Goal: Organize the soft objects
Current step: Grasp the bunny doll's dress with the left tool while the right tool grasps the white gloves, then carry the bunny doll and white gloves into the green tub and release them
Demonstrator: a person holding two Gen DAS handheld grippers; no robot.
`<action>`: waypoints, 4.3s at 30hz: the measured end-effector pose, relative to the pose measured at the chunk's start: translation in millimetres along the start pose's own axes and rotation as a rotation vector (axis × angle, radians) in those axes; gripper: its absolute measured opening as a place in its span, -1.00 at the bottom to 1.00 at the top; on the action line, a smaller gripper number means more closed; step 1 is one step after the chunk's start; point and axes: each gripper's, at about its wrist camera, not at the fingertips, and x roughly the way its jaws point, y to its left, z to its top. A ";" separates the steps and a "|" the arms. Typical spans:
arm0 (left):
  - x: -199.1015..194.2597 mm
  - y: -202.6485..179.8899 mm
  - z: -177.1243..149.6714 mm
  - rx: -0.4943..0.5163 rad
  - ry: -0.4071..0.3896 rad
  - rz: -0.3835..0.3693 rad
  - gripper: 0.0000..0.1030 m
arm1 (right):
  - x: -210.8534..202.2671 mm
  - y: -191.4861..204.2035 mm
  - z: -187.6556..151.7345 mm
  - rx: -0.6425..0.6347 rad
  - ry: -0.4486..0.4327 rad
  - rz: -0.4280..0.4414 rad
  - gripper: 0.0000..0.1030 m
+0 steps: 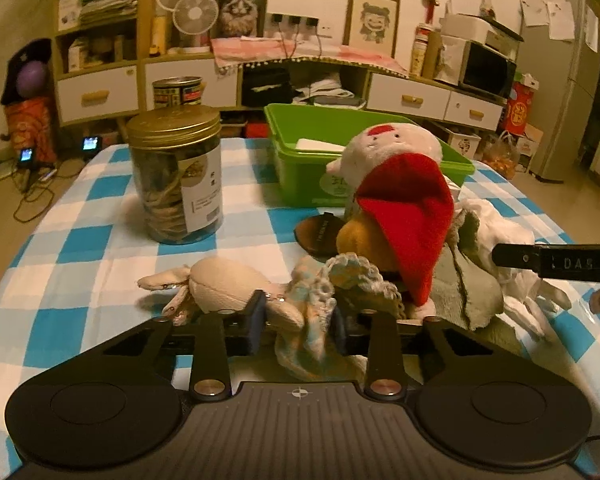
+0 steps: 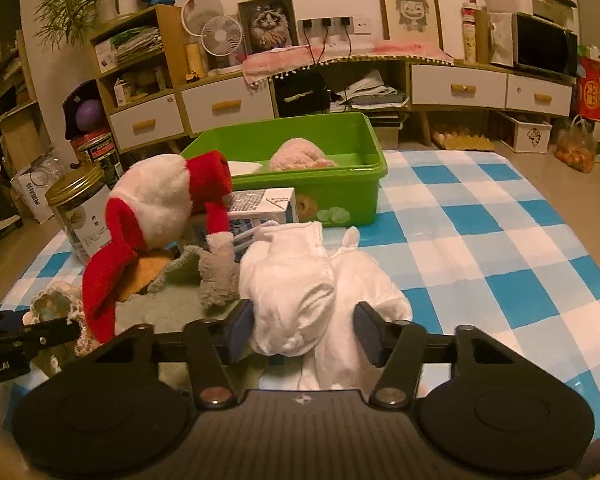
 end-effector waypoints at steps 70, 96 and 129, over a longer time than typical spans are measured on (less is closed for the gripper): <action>-27.8 -5.2 102.0 -0.237 -0.121 -0.118 -0.78 | -4.3 -58.6 62.7 0.549 0.340 0.165 -0.53; -25.5 -14.8 121.9 -0.214 -0.146 -0.113 -0.78 | -26.3 -35.6 100.7 0.387 0.169 0.100 -0.61; 198.3 -56.9 208.5 0.114 0.045 0.079 -0.60 | 147.0 -65.5 184.6 0.343 0.129 -0.019 -0.52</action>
